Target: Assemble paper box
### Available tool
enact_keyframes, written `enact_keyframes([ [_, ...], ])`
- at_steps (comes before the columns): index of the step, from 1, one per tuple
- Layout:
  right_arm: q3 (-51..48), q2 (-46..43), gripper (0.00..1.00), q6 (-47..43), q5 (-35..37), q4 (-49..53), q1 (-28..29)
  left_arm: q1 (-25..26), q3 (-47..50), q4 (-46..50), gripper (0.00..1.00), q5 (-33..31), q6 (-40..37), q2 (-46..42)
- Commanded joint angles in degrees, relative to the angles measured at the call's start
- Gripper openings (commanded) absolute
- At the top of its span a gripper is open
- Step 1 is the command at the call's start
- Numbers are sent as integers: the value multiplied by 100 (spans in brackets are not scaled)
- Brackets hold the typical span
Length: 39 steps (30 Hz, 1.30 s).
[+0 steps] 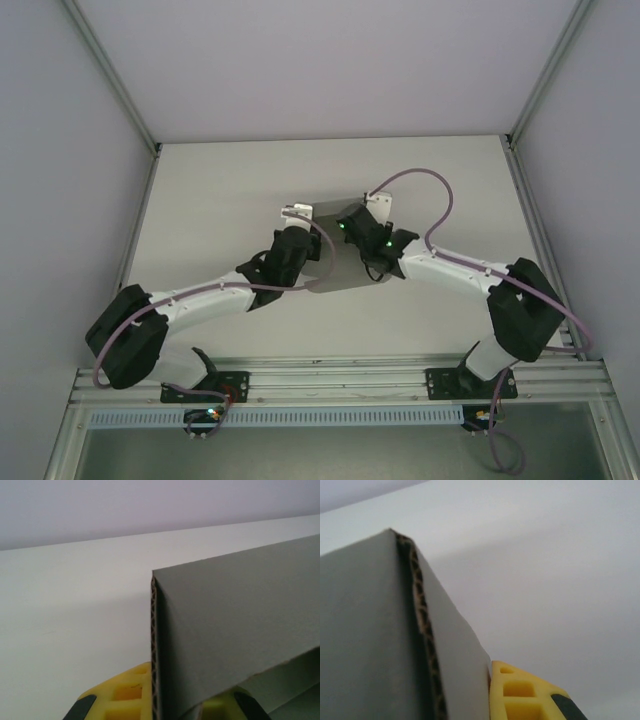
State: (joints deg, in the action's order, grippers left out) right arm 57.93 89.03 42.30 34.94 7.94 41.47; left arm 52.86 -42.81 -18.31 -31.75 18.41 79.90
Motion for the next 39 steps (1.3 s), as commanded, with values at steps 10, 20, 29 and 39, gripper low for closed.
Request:
enact_keyframes([
  [10,-1537,-799,36,-2183,-3143,-2898,-983,-48,-26,301,0,-227,390,-288],
  [20,-1738,-1255,44,-2371,-3127,-2779,-983,-58,-8,361,0,-194,448,-310],
  [29,-1580,-1398,50,-2767,-3320,-2592,-1020,-65,-84,392,0,-104,434,-223],
  [39,-1371,-1367,46,-2613,-4884,-2161,-1598,-65,-200,558,0,-41,510,-211],
])
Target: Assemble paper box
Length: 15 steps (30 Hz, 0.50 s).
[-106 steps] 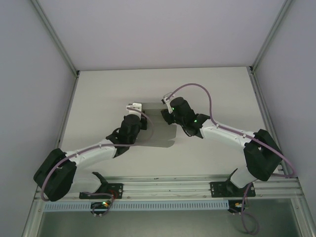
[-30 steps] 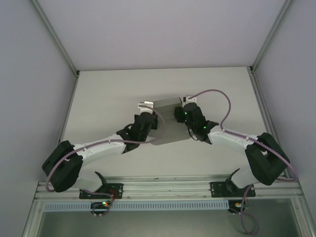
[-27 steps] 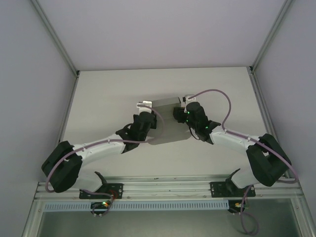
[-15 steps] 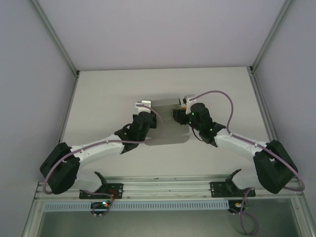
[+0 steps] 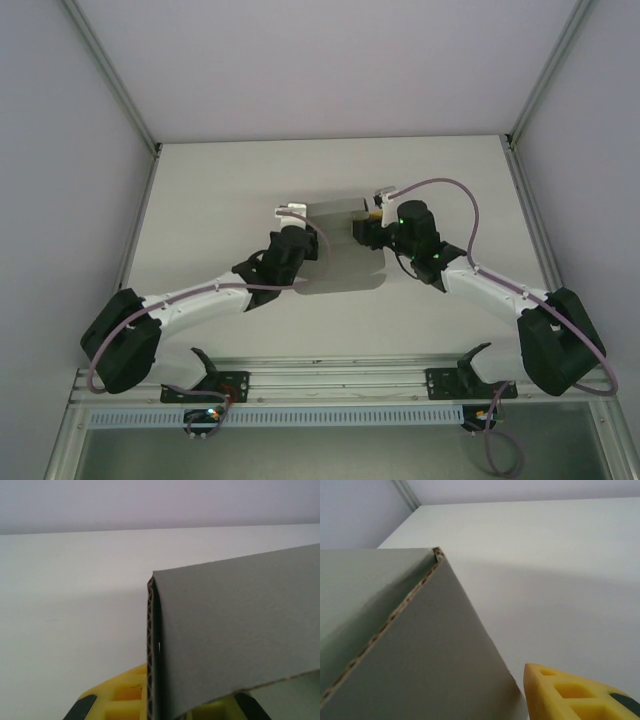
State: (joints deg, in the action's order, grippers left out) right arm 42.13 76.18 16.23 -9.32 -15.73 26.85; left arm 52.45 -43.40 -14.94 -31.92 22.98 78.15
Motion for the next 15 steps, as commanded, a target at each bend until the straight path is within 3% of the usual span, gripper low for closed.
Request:
enact_keyframes([
  [1,217,-69,46,-26,-507,229,-145,-21,-150,219,0,8,42,-29],
  [3,172,-66,43,36,-379,113,-152,-17,-167,228,0,30,63,-31],
  [9,240,105,19,354,723,-88,-91,1,-274,276,0,92,138,74],
  [11,318,217,10,411,1396,-14,22,25,-332,344,0,44,164,133],
  [15,709,584,5,813,3575,736,342,48,-515,661,0,-99,338,191],
])
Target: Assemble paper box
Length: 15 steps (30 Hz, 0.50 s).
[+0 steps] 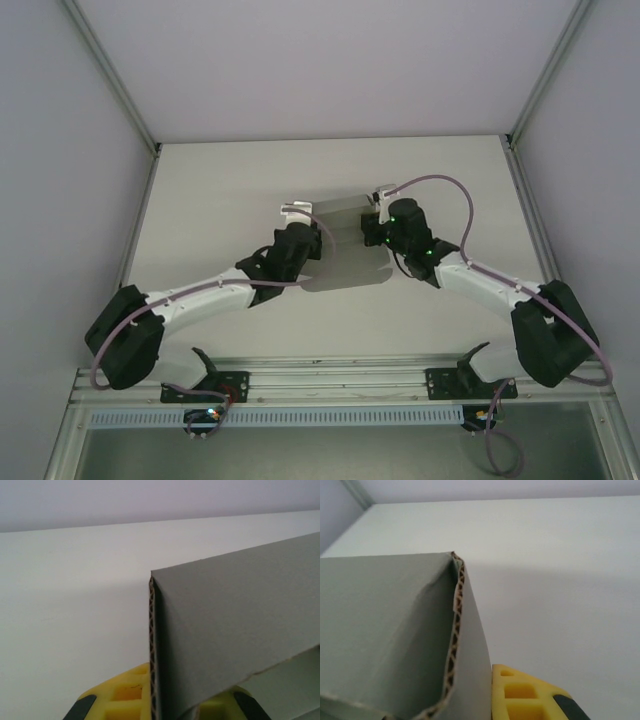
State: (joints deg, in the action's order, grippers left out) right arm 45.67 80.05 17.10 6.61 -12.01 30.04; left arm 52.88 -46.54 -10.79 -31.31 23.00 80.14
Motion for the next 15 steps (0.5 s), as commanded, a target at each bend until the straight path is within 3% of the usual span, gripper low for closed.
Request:
enact_keyframes([
  [1,519,303,4,951,2530,757,60,4,-236,320,0,-196,423,-4],
  [5,1243,768,1,1959,4459,2728,68,13,-454,874,0,-469,786,36],
  [7,1490,971,1,2099,4958,3389,46,17,-568,1126,0,-648,849,65],
  [10,1714,1174,1,2299,5149,4077,-113,17,-627,1317,0,-775,913,76],
  [15,1776,1361,0,1406,5646,3835,-138,6,-650,1491,0,-862,978,16],
])
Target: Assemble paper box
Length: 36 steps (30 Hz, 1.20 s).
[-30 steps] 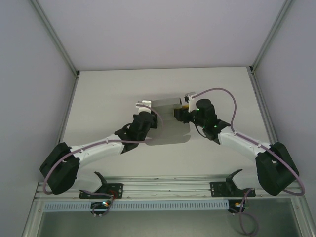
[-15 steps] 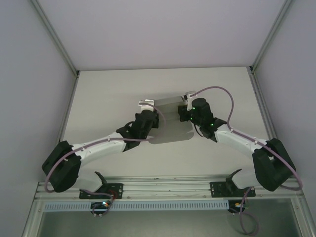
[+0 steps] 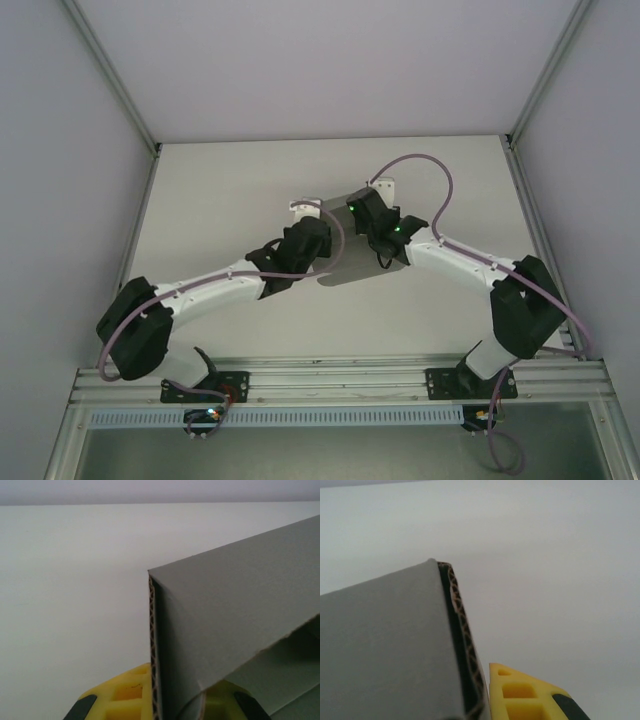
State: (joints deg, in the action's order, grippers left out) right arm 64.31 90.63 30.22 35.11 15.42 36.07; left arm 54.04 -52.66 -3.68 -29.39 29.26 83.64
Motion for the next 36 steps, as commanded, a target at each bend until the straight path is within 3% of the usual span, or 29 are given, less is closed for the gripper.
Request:
enact_keyframes([
  [1,-92,368,0,-353,2900,851,-726,-121,-37,783,0,-1067,357,-352],
  [4,-6,597,0,-773,3232,602,-696,-116,-2,714,0,-1034,360,-409],
  [9,391,908,0,155,3366,1272,-645,-126,5,709,0,-1043,388,-397],
  [11,401,1043,0,-384,3580,790,-525,-132,-32,734,0,-1030,370,-372],
  [14,201,1197,0,-1872,3556,-472,-409,-129,-43,785,0,-1034,392,-382],
  [16,104,1251,0,-2274,3564,-839,-391,-152,-29,820,0,-1027,449,-405],
  [20,186,1093,0,-1168,3247,-42,-399,-167,9,799,0,-1021,516,-407],
  [23,-81,737,2,-506,2311,-279,-399,-191,-15,814,0,-1014,538,-368],
  [26,-790,178,9,-646,852,-1636,-408,-211,-20,838,0,-991,564,-355],
  [28,-1314,-204,19,-892,-348,-2716,-450,-224,10,822,0,-957,564,-366],
  [30,-1704,-469,39,-1183,-1454,-3575,-524,-242,44,760,0,-859,497,-391],
  [31,-1808,-542,44,-1415,-2112,-3824,-592,-253,65,713,0,-810,451,-405],
  [34,-1869,-775,61,-1876,-3876,-3822,-748,-270,137,606,0,-694,354,-426],
  [36,-1945,-974,71,-2137,-4664,-3752,-777,-297,175,573,0,-645,322,-458],
])
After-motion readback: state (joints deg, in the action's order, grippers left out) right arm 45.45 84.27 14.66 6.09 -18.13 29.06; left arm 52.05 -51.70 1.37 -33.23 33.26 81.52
